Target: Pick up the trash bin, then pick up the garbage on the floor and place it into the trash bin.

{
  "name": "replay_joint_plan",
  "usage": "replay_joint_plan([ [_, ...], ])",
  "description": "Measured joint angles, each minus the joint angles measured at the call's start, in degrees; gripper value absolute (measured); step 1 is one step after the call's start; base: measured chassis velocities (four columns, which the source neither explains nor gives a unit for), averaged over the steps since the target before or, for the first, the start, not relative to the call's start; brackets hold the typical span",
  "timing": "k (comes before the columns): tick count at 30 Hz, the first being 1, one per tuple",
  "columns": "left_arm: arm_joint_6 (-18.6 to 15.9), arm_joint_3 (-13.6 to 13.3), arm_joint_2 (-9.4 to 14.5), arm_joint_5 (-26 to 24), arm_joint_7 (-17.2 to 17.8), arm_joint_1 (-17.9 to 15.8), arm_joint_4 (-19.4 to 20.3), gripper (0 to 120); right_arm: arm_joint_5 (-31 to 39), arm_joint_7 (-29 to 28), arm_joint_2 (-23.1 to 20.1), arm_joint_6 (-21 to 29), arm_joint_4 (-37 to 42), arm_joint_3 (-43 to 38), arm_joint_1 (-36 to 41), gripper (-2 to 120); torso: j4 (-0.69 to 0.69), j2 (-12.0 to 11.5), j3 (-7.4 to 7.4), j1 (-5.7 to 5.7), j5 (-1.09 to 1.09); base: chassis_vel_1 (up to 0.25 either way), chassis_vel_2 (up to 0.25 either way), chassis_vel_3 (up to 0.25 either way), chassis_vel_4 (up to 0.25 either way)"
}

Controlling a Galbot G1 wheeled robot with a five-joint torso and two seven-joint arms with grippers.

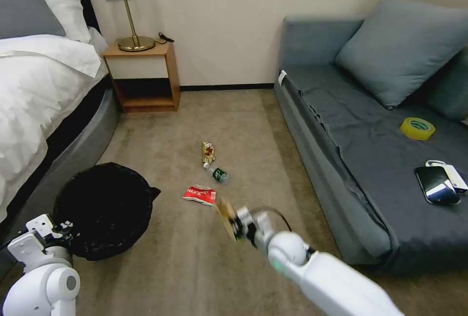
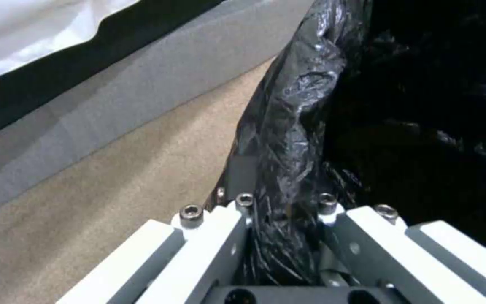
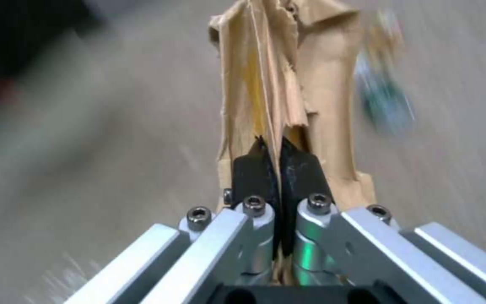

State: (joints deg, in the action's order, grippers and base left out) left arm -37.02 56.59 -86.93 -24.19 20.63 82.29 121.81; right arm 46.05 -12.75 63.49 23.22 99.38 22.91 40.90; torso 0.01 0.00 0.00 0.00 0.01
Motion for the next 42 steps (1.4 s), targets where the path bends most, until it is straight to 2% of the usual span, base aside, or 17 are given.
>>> replay_joint_plan([
  [4,0.1,-1.0,-0.6,1.2,-0.3,0.1,0.0,3,6.9,-6.5,8.1,0.7,4.2,5.1,-6.9,0,-0.04,0.0,0.0,0.0,-0.01,0.0,0.0,0.0,0.0],
  [5,0.1,-1.0,-0.6,1.2,-0.3,0.1,0.0,3,6.9,-6.5,8.1,0.7,4.2,5.1,-6.9,0,-0.04,0.0,0.0,0.0,-0.01,0.0,0.0,0.0,0.0],
  [9,0.1,-1.7,-1.2,2.3,-0.4,0.2,0.3,3,9.4,-10.9,13.6,0.5,2.2,12.1,-10.4,0,-0.02,0.0,0.0,0.0,0.0,0.0,0.0,0.0,0.0],
  [10,0.1,-1.7,-1.2,2.3,-0.4,0.2,0.3,3,9.4,-10.9,13.6,0.5,2.2,12.1,-10.4,0,-0.02,0.0,0.0,0.0,0.0,0.0,0.0,0.0,0.0],
  [18,0.2,-2.5,-2.5,4.1,-0.9,0.5,0.7,3,7.7,-13.7,21.7,-1.4,-7.4,20.3,-11.0,0,-0.02,0.0,0.0,0.0,0.0,0.0,0.0,0.0,0.0],
  [24,0.4,-3.1,-3.1,5.0,-1.1,1.1,1.0,3,7.3,-13.7,23.9,-1.5,-9.5,21.3,-11.0,3,-0.02,0.0,0.0,0.0,0.0,0.0,0.0,0.0,0.0],
  [28,0.6,-3.6,-3.5,5.5,-1.4,1.3,1.1,3,7.0,-13.7,23.9,-1.4,-9.3,21.0,-11.1,21,-0.01,0.0,0.0,0.0,-0.01,0.0,0.0,0.0,0.0],
  [29,0.6,-3.6,-3.5,5.5,-1.4,1.3,1.1,3,7.0,-13.7,23.9,-1.4,-9.3,21.0,-11.1,21,-0.01,0.0,0.0,0.0,-0.01,0.0,0.0,0.0,0.0],
  [33,0.6,-3.6,-3.3,5.4,-1.4,1.0,1.1,3,6.9,-13.6,22.8,-1.4,-7.9,19.6,-11.0,39,0.0,0.0,0.0,0.0,-0.01,0.0,0.0,0.0,0.0],
  [34,0.6,-3.6,-3.3,5.4,-1.4,1.0,1.1,3,6.9,-13.6,22.8,-1.4,-7.9,19.6,-11.0,39,0.0,0.0,0.0,0.0,-0.01,0.0,0.0,0.0,0.0],
  [38,0.6,-3.5,-3.2,5.4,-1.5,0.7,0.5,3,6.9,-13.5,22.1,-1.3,-5.3,16.6,-10.9,57,-0.01,0.0,0.0,0.0,-0.02,0.0,0.0,0.0,0.0],
  [39,0.6,-3.5,-3.2,5.4,-1.5,0.7,0.5,3,6.9,-13.5,22.1,-1.3,-5.3,16.6,-10.9,57,-0.01,0.0,0.0,0.0,-0.02,0.0,0.0,0.0,0.0],
  [42,0.6,-3.4,-2.9,5.2,-1.5,0.4,0.5,3,6.0,-12.7,19.8,-1.5,-1.3,12.8,-10.9,71,-0.02,0.0,0.0,0.0,-0.02,0.0,0.0,0.0,0.0],
])
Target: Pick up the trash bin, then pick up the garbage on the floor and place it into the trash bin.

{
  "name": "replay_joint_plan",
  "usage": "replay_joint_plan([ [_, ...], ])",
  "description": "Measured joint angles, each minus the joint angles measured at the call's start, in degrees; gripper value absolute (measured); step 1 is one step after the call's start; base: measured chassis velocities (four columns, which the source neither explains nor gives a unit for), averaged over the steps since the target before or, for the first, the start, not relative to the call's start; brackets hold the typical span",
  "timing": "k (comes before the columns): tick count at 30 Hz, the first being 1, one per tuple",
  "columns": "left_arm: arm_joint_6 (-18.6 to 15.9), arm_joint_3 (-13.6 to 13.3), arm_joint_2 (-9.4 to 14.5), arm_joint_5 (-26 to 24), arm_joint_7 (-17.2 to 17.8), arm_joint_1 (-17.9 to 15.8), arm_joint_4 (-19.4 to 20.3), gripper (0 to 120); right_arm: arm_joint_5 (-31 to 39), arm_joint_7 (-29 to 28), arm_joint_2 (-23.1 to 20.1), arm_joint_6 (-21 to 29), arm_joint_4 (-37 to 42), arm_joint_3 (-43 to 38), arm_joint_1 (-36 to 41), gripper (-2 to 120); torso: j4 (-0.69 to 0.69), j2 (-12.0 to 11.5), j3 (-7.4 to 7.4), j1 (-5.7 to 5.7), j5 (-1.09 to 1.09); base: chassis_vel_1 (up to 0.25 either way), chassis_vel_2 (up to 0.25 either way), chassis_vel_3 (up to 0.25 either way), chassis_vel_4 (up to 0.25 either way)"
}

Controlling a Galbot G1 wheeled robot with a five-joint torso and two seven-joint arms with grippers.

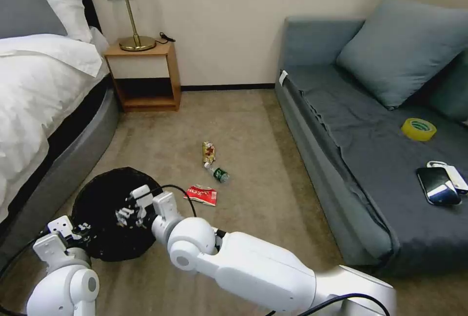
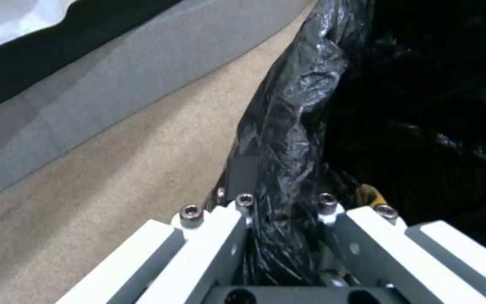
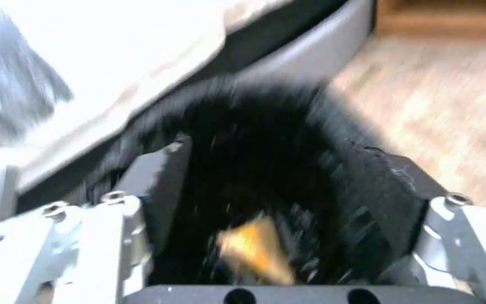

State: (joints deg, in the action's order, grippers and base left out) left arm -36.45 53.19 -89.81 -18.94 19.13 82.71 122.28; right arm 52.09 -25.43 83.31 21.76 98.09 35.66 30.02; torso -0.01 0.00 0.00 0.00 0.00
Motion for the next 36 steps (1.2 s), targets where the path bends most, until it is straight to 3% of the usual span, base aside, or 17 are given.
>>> replay_joint_plan([
  [6,0.0,0.6,0.4,-0.1,-0.1,-0.4,0.0,3,-5.0,5.7,-6.2,-3.8,7.1,-9.6,2.4,89,0.02,0.0,0.0,0.0,-0.01,0.0,0.0,0.0,0.0],
  [9,0.0,1.0,0.7,-0.2,-0.3,-0.7,-0.3,3,-16.0,12.1,-11.7,-10.0,12.2,-20.9,8.9,99,0.01,0.0,0.0,0.0,-0.02,0.0,0.0,0.0,0.0],
  [10,0.0,1.0,0.7,-0.2,-0.3,-0.7,-0.3,3,-16.0,12.1,-11.7,-10.0,12.2,-20.9,8.9,99,0.01,0.0,0.0,0.0,-0.02,0.0,0.0,0.0,0.0],
  [13,0.3,1.3,0.9,-0.2,-0.4,-1.1,-0.7,3,-24.9,13.5,-17.0,-13.3,19.4,-31.9,19.4,100,0.05,0.0,0.0,0.0,-0.02,0.0,0.0,0.0,0.0],
  [14,0.3,1.3,0.9,-0.2,-0.4,-1.1,-0.7,3,-24.9,13.5,-17.0,-13.3,19.4,-31.9,19.4,100,0.05,0.0,0.0,0.0,-0.02,0.0,0.0,0.0,0.0],
  [16,0.3,1.4,1.0,-0.2,-0.5,-1.4,-0.8,3,-28.6,12.6,-18.6,-13.8,24.2,-37.9,26.5,100,0.04,0.0,0.0,0.0,-0.03,0.0,0.0,0.0,0.0],
  [20,0.4,1.7,1.1,-0.4,-0.6,-1.7,-1.0,3,-34.0,11.6,-17.4,-14.8,29.2,-44.5,35.6,100,0.01,0.0,-0.01,0.0,-0.02,0.0,0.0,0.0,0.0],
  [22,0.4,2.2,1.4,-0.5,-0.7,-2.0,-1.3,3,-38.9,11.0,-14.4,-15.7,32.3,-47.9,43.4,100,0.01,0.0,-0.01,0.0,-0.01,0.0,0.0,0.0,0.0],
  [24,0.4,2.3,1.5,-0.6,-0.7,-2.0,-1.3,3,-39.9,11.0,-13.6,-15.9,32.8,-48.4,44.9,100,0.02,0.0,-0.01,0.0,-0.01,0.0,0.0,0.0,0.0],
  [27,0.0,2.9,2.2,-1.8,-0.7,-1.6,-0.7,3,-45.6,11.2,-8.8,-17.7,34.8,-49.6,52.7,100,0.02,0.0,-0.01,0.0,0.0,0.0,0.0,0.0,0.0],
  [36,-0.3,2.8,2.3,-2.3,-0.7,-0.9,-0.2,3,-49.6,12.8,-5.6,-22.0,33.3,-48.8,56.1,100,0.0,0.0,0.0,0.0,0.01,0.0,0.0,0.0,0.0],
])
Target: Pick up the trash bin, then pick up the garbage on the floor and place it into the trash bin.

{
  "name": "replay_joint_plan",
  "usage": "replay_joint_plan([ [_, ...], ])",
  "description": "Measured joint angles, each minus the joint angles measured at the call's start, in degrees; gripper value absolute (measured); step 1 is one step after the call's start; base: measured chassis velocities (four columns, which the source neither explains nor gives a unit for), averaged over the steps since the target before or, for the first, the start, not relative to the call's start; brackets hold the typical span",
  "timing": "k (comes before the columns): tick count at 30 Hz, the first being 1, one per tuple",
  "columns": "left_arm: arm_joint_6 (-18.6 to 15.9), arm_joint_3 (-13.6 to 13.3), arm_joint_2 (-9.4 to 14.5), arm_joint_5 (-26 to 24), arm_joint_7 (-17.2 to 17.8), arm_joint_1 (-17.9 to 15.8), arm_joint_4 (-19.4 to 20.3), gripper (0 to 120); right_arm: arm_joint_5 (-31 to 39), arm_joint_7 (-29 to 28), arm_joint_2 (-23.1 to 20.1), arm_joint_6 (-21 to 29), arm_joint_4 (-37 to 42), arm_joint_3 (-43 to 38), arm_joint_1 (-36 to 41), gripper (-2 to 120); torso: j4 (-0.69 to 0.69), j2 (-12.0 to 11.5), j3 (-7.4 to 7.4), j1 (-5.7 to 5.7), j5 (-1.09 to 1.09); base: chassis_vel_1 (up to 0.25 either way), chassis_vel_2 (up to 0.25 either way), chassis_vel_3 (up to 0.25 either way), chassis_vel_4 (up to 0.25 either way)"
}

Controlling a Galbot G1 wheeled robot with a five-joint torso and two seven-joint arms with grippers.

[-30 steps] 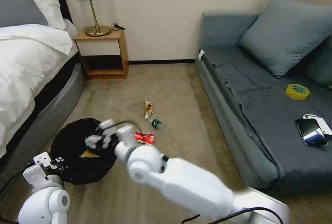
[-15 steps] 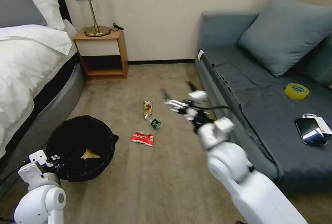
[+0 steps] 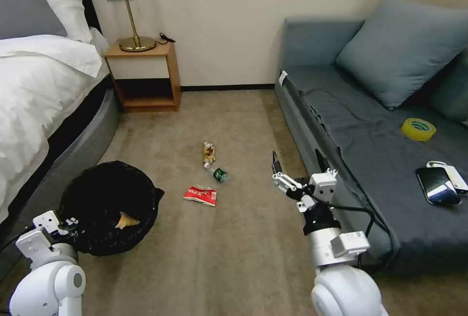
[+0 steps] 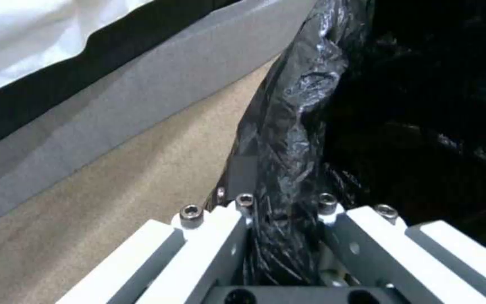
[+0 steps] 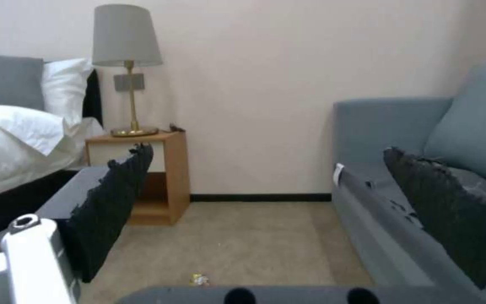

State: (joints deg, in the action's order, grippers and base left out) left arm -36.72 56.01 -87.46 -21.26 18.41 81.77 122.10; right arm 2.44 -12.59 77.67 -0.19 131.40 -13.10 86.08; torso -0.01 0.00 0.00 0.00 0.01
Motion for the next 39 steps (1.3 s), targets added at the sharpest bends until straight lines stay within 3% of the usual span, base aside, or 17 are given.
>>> replay_joint_plan([
  [10,0.0,0.4,0.4,-0.5,0.0,-0.2,-0.2,3,0.3,0.2,-0.1,-0.1,-1.0,0.3,-0.9,100,0.0,0.0,0.0,0.0,0.0,-0.043,0.047,0.05,-0.054],
  [39,-0.2,2.3,0.0,-1.4,0.2,-0.3,0.9,3,3.5,0.7,-1.7,3.2,-3.0,1.8,-4.2,100,0.01,0.0,0.01,0.0,-0.01,-0.174,0.171,0.172,-0.174],
])
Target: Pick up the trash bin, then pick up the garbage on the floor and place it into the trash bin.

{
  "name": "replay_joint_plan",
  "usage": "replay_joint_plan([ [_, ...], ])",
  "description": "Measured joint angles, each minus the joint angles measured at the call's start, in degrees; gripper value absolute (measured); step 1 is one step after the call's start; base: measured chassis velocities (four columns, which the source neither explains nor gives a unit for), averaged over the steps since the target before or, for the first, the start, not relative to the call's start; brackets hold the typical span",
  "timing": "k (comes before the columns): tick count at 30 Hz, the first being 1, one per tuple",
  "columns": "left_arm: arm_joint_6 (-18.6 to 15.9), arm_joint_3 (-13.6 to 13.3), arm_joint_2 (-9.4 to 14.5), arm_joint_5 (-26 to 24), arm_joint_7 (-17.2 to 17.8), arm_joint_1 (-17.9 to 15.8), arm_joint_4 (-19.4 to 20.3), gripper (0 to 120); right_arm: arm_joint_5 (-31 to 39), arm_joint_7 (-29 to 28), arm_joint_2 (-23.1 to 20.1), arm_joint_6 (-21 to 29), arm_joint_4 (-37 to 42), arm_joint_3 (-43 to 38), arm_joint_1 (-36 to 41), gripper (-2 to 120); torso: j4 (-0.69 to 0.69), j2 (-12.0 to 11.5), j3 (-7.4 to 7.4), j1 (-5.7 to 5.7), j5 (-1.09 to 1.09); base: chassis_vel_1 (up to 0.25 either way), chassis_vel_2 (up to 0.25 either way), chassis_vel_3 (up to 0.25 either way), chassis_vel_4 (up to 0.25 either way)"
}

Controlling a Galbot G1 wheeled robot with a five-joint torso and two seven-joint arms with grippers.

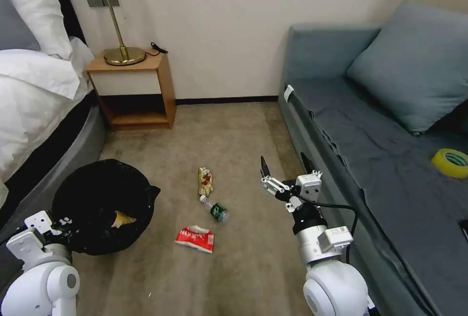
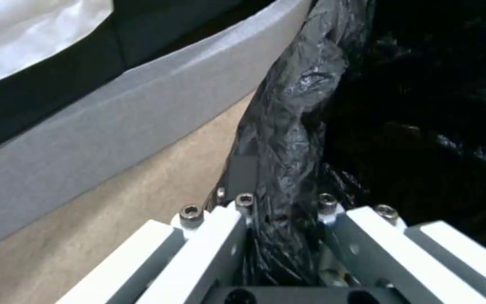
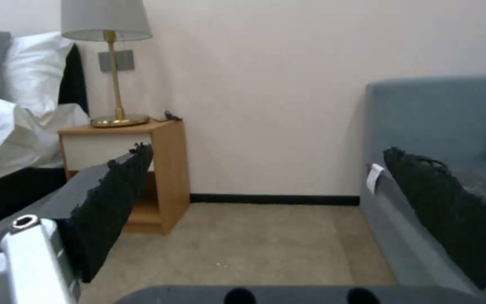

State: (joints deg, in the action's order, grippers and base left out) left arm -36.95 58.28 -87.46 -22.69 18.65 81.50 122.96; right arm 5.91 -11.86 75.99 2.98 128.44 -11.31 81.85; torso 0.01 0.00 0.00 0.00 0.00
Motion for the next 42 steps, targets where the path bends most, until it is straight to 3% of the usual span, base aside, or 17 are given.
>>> replay_joint_plan([
  [7,0.0,0.3,0.1,-0.3,0.0,0.0,0.2,3,3.6,1.2,-0.9,0.5,-1.2,0.9,-2.1,100,0.0,0.0,0.0,0.0,0.01,-0.144,0.142,0.132,-0.142],
  [12,-0.3,-0.3,0.1,-0.2,0.0,-0.3,0.3,3,11.4,1.7,-3.4,1.5,-6.4,5.3,-9.8,100,0.01,0.0,0.0,0.0,0.01,-0.041,0.051,0.021,-0.046],
  [16,-0.4,-0.3,0.2,-0.2,-0.1,-0.1,0.7,3,21.1,0.9,-8.4,3.4,-14.9,15.2,-21.6,100,-0.02,0.0,-0.01,0.0,0.0,0.0,0.0,0.0,0.0],
  [21,-0.4,-0.1,0.3,-0.2,-0.1,0.1,0.7,3,25.6,1.8,-12.1,4.7,-22.2,25.4,-30.8,100,-0.01,0.0,0.0,0.0,0.0,0.0,0.0,0.0,0.0],
  [24,-0.1,0.2,0.1,-0.2,-0.2,-0.1,0.6,3,28.3,7.5,-15.1,4.8,-32.0,38.7,-43.3,100,-0.02,0.0,0.0,0.0,0.01,0.0,0.0,0.0,0.0],
  [30,0.3,0.7,-0.4,0.0,-0.2,0.3,0.5,3,31.7,15.5,-15.4,5.6,-41.7,50.8,-52.3,100,-0.01,0.0,0.0,0.0,0.0,0.0,0.0,0.0,0.0],
  [34,0.5,1.5,-0.7,0.0,-0.2,0.9,0.9,3,34.6,25.2,-13.9,8.2,-47.8,57.4,-57.4,100,0.0,0.0,0.0,0.0,0.01,0.0,0.0,0.0,0.0],
  [38,0.7,1.9,-1.0,0.0,-0.4,1.5,1.4,3,34.6,30.1,-10.8,8.8,-51.8,62.3,-60.2,100,-0.01,0.0,0.0,-0.01,0.01,0.0,0.0,0.0,0.0],
  [42,0.8,2.3,-1.3,0.0,-0.4,1.9,1.9,3,34.5,31.1,-8.4,9.1,-54.1,65.2,-60.9,100,-0.02,0.0,0.0,0.0,0.0,0.0,0.0,0.0,0.0],
])
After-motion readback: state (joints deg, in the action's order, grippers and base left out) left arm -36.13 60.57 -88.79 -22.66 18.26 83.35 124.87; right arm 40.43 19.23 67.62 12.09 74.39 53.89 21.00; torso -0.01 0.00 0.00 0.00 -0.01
